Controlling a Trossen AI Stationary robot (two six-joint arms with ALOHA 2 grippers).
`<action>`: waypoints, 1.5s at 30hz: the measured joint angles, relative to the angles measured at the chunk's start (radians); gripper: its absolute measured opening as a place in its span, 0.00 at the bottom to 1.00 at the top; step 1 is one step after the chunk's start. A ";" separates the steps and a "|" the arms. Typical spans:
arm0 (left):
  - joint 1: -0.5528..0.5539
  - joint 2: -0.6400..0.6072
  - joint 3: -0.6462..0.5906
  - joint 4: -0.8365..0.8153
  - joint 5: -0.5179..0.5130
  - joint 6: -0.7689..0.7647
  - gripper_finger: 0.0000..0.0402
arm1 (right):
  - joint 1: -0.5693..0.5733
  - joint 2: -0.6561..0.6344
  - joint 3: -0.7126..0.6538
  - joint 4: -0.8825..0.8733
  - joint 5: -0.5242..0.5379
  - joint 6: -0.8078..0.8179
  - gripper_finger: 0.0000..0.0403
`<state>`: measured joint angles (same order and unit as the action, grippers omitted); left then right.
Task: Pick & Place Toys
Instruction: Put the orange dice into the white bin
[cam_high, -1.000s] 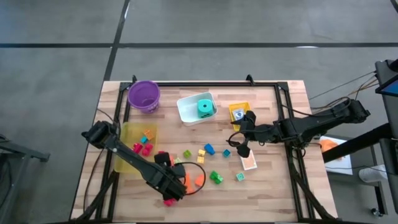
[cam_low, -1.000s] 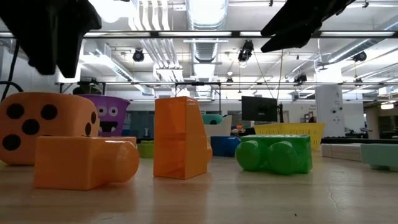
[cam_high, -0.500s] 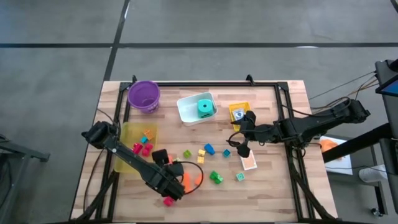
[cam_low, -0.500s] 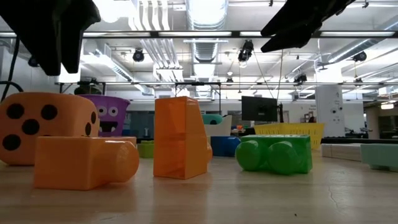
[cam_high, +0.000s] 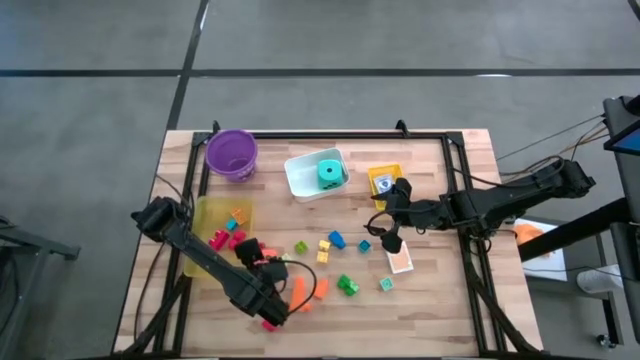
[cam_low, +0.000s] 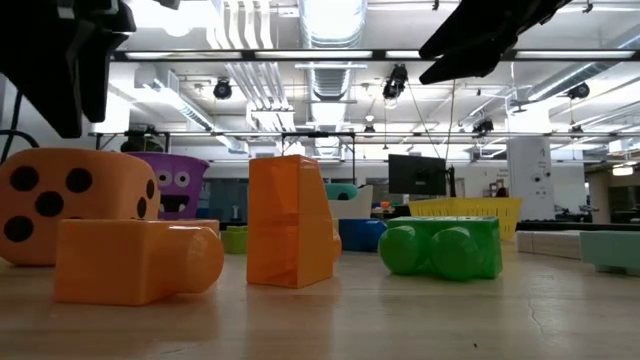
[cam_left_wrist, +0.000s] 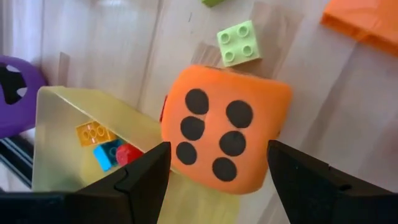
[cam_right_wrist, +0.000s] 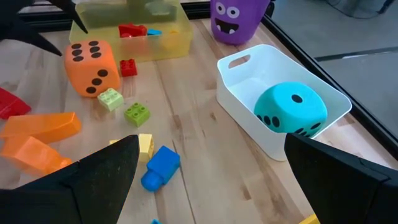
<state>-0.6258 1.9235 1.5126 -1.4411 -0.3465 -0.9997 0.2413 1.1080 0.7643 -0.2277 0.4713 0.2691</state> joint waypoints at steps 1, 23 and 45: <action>-0.002 0.000 -0.008 0.002 -0.005 0.001 0.66 | 0.000 0.000 0.000 0.000 0.000 0.000 0.99; -0.095 -0.002 0.021 0.061 -0.072 0.031 0.67 | 0.000 0.000 0.000 0.000 0.000 0.000 0.99; -0.098 0.000 0.020 0.087 -0.083 0.038 0.68 | 0.000 0.000 0.000 0.000 0.000 0.000 0.99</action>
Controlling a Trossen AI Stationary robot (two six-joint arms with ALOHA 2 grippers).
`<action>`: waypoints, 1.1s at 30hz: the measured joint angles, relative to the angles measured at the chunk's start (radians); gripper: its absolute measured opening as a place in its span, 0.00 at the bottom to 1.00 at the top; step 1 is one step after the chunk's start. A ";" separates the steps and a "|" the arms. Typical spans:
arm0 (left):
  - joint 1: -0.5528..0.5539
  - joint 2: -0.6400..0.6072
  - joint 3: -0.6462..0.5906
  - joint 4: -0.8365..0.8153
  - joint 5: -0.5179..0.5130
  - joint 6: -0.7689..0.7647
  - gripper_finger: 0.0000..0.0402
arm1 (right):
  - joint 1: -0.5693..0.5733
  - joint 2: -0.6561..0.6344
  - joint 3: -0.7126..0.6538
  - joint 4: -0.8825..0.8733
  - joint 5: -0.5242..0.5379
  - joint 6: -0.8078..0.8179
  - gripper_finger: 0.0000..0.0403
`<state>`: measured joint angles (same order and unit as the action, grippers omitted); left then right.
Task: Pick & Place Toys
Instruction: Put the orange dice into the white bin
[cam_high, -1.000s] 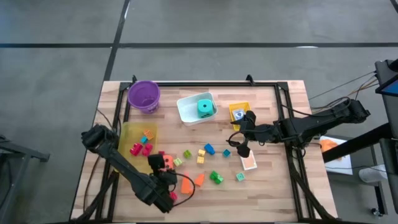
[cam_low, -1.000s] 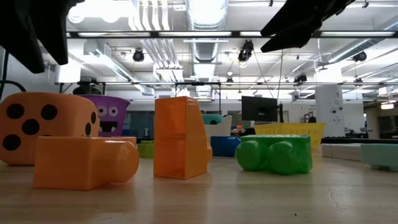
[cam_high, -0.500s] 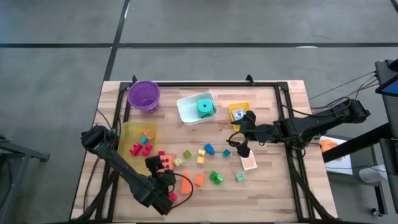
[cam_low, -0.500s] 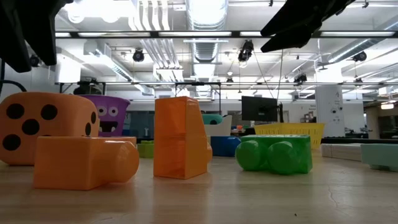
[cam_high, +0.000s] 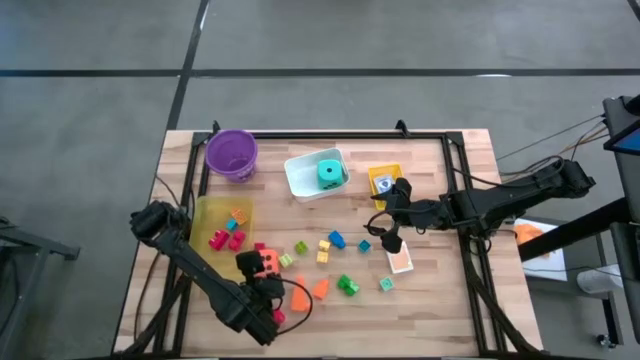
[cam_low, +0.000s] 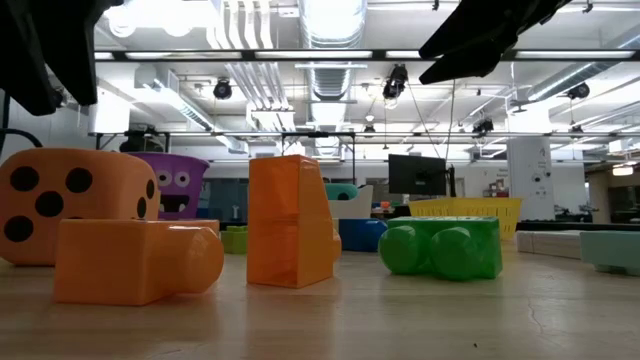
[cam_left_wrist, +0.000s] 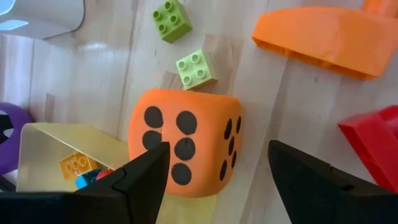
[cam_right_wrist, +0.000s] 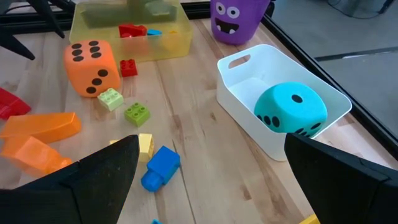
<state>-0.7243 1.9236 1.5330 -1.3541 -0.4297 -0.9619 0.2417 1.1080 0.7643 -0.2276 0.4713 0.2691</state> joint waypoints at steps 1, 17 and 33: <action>0.003 0.004 0.000 0.000 0.001 0.000 0.68 | 0.000 0.000 0.000 0.000 0.000 0.000 0.99; 0.006 0.161 0.000 -0.075 -0.042 -0.106 0.68 | 0.000 0.000 0.000 0.000 0.000 0.000 0.99; 0.049 0.217 0.001 -0.106 -0.039 -0.136 0.63 | 0.000 0.000 0.000 0.000 0.000 0.000 0.99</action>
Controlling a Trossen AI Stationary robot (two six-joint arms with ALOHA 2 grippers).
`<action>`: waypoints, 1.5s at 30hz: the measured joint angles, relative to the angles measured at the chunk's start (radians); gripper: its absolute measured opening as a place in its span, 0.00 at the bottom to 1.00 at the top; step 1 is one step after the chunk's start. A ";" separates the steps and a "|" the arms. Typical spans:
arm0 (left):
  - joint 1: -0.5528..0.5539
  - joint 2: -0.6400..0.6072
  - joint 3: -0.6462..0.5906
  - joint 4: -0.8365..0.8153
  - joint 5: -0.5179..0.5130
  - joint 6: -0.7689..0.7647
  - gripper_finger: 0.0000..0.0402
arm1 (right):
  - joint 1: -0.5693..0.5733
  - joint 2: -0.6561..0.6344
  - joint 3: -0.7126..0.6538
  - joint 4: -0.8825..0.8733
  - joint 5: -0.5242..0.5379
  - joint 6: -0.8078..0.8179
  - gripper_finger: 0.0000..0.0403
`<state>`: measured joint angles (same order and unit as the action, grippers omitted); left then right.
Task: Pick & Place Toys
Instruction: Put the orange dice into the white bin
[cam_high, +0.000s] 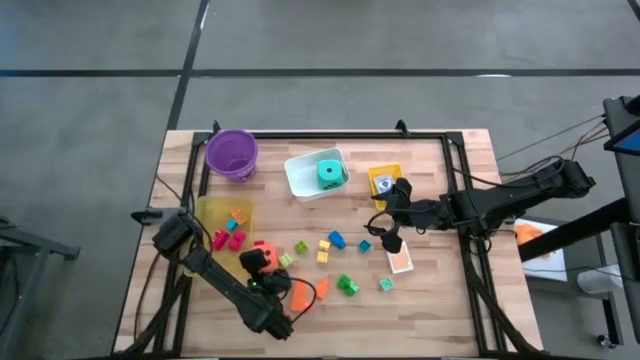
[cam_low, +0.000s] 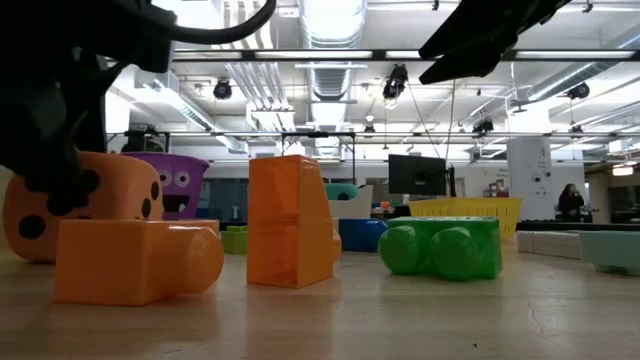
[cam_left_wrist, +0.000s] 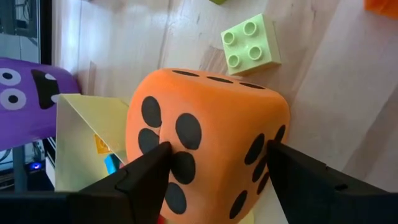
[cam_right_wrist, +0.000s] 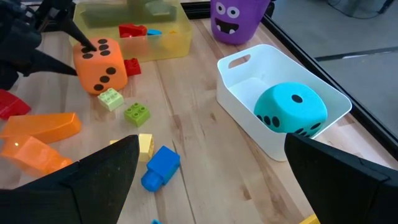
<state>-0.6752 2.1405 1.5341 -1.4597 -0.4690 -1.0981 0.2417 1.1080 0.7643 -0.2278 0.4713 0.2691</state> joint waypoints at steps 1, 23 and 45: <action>0.000 0.000 0.000 0.001 0.001 0.001 0.61 | 0.000 0.000 0.000 0.000 0.000 0.000 0.99; -0.014 -0.040 -0.001 0.044 -0.038 0.017 0.17 | 0.000 0.000 0.000 0.000 0.000 0.000 0.99; -0.002 -0.198 -0.002 0.016 -0.109 0.053 0.01 | 0.000 0.000 0.000 -0.001 0.000 0.000 0.99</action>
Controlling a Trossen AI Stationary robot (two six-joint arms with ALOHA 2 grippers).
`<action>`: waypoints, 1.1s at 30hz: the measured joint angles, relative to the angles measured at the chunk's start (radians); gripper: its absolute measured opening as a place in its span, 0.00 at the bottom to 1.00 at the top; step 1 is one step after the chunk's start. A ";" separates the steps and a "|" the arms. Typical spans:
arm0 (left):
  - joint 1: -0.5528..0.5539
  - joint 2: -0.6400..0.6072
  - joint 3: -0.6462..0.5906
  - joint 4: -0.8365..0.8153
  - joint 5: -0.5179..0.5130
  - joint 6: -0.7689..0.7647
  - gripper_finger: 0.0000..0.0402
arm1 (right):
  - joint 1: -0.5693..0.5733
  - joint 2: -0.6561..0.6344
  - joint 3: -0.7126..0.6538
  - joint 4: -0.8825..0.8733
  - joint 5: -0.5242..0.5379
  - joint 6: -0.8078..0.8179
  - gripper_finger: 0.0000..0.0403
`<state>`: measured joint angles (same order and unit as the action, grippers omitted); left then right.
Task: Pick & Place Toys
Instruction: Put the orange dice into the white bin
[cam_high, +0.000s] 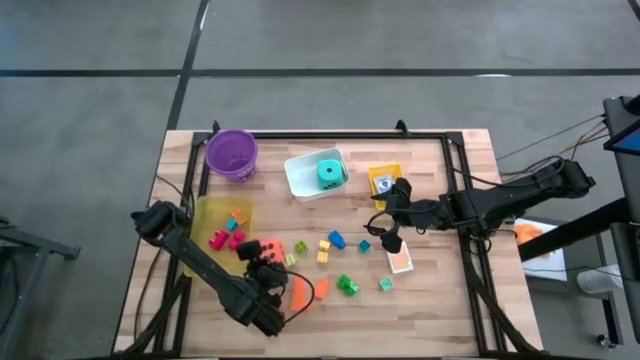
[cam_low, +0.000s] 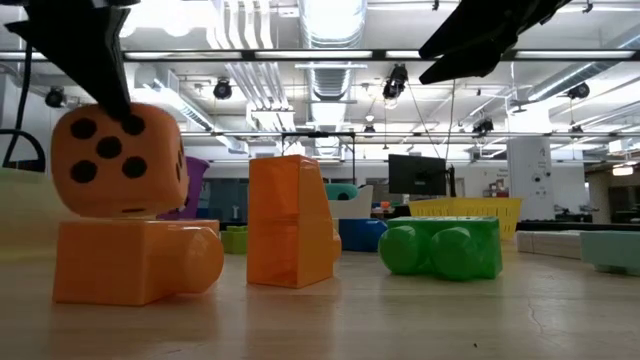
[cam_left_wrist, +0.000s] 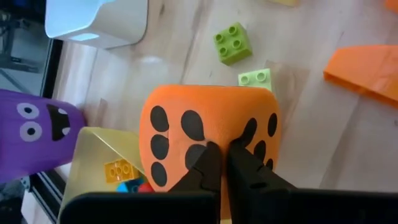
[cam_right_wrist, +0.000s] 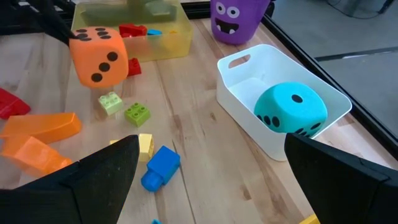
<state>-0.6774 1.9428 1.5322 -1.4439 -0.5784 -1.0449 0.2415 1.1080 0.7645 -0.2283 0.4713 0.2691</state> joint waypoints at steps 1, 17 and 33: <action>0.002 -0.003 0.000 -0.007 -0.005 0.001 0.01 | 0.000 0.000 0.000 0.000 0.000 0.000 0.99; 0.105 -0.099 0.001 -0.068 -0.138 0.073 0.01 | 0.000 0.000 0.000 0.001 0.000 0.000 0.99; 0.300 -0.174 0.001 0.070 -0.231 0.368 0.00 | 0.000 0.000 0.000 0.000 0.000 0.000 0.99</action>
<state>-0.3770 1.7683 1.5330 -1.3741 -0.8099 -0.6769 0.2417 1.1080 0.7647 -0.2279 0.4713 0.2691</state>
